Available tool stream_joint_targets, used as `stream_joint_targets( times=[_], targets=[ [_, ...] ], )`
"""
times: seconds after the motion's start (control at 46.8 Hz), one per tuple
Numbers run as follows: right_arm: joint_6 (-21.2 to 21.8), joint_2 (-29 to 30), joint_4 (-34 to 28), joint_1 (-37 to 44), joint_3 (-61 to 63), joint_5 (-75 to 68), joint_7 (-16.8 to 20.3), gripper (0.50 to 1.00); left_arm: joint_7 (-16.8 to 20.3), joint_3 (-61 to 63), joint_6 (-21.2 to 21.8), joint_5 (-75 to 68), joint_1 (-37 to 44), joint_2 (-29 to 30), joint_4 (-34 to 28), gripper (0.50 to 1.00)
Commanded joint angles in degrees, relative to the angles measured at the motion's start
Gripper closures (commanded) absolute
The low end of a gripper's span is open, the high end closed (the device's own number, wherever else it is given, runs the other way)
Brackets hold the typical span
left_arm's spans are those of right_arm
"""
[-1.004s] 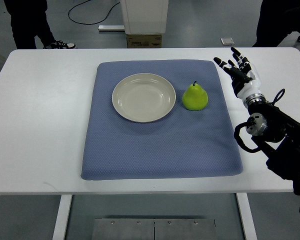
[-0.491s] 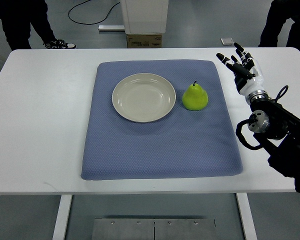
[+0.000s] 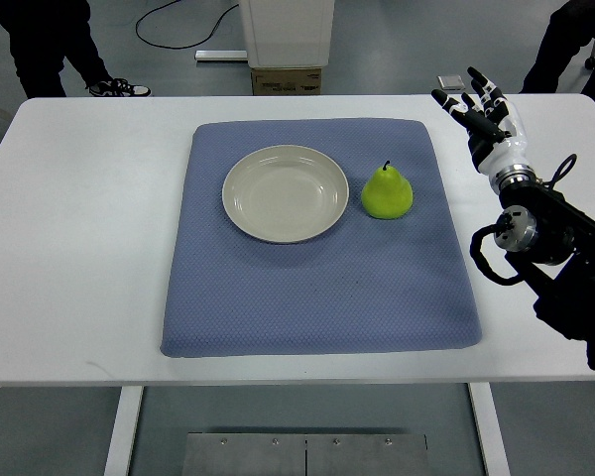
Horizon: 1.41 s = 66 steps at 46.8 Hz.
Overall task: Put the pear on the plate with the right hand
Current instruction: 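Move the open right hand toward the green pear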
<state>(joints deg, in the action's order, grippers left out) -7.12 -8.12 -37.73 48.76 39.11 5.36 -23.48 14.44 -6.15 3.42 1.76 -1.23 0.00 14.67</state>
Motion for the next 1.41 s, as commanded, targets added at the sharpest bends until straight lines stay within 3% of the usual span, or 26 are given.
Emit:
stream_joint_targets(
  times=[0.0, 0.278, 1.389],
  targets=[
    [1.3, 0.0, -0.1, 0.0, -0.1, 0.0, 0.1, 0.5, 0.1, 0.0, 0.0, 0.0, 0.0, 0.0, 0.0, 0.5],
    [3.7, 0.1, -0.5, 0.1, -5.0, 0.3, -0.2, 0.5, 0.0, 0.0, 0.0, 0.0, 0.0, 0.0, 0.0, 0.5],
    [3.6, -0.5, -0.4, -0.8, -17.6, 7.5, -11.5, 0.5, 0.0, 0.0, 0.0, 0.0, 0.0, 0.0, 0.0, 0.5]
  ],
)
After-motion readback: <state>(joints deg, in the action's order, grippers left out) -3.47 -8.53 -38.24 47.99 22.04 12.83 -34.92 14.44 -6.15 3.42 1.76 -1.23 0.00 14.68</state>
